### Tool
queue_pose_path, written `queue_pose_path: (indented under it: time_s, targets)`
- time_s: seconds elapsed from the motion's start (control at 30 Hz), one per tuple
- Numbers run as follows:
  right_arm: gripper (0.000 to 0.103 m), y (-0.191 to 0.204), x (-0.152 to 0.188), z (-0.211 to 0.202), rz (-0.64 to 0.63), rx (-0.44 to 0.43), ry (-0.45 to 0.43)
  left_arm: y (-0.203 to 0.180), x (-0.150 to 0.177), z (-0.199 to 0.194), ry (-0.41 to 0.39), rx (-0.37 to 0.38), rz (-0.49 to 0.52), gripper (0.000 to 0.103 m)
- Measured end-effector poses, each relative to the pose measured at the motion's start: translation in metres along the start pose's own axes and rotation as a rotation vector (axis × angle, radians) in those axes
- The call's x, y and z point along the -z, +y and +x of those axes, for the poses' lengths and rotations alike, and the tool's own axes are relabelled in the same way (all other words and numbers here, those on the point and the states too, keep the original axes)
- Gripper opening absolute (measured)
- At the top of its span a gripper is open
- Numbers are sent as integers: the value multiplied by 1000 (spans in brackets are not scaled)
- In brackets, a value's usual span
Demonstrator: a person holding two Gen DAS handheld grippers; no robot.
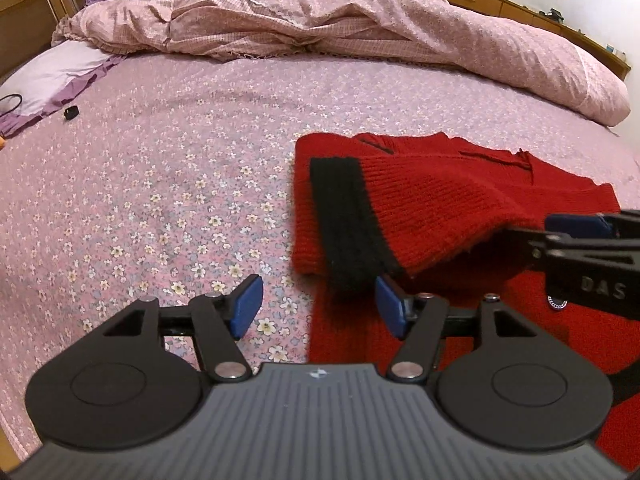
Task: Fold small clothes
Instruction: 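Withdraw the open left tool from the folded sleeve, then close the right tool on the black cuff of the folded sleeve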
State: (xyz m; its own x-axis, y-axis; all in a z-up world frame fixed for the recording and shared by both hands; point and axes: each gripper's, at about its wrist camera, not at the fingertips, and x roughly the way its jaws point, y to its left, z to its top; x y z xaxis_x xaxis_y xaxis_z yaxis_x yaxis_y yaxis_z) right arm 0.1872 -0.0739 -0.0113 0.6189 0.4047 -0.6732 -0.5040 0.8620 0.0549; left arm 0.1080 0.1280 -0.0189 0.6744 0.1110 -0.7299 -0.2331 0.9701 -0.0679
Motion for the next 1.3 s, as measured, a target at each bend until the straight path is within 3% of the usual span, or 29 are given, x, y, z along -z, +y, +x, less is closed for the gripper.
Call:
queue_pose_path:
  time_s: [0.3, 0.33, 0.4, 0.5, 0.7, 0.9, 1.1, 1.3]
  targets:
    - [54, 7, -10, 19, -31, -14, 3, -1, 4, 5, 11, -11, 11, 71]
    - [51, 6, -11, 20, -31, -19, -8, -1, 5, 5, 14, -10, 12, 71]
    - [28, 5, -14, 19, -30, -28, -23, -3, 6, 6, 19, -9, 23, 72]
    - [19, -1, -19, 12, -7, -39, -56, -7, 8, 8, 20, 16, 46, 74]
    - [17, -19, -35, -15, 84, -70, -164, -15, 5, 26, 9, -17, 62, 75]
    - [17, -46, -37, -46, 100, 7, -287, -10, -3, 41, 11, -89, 34, 75]
    - [17, -83, -12, -29, 196, 39, -228, -3, -10, 52, 43, -102, -32, 75]
    - [20, -95, 21, -2, 272, 61, -148, -1, -8, 55, 53, -107, -50, 75]
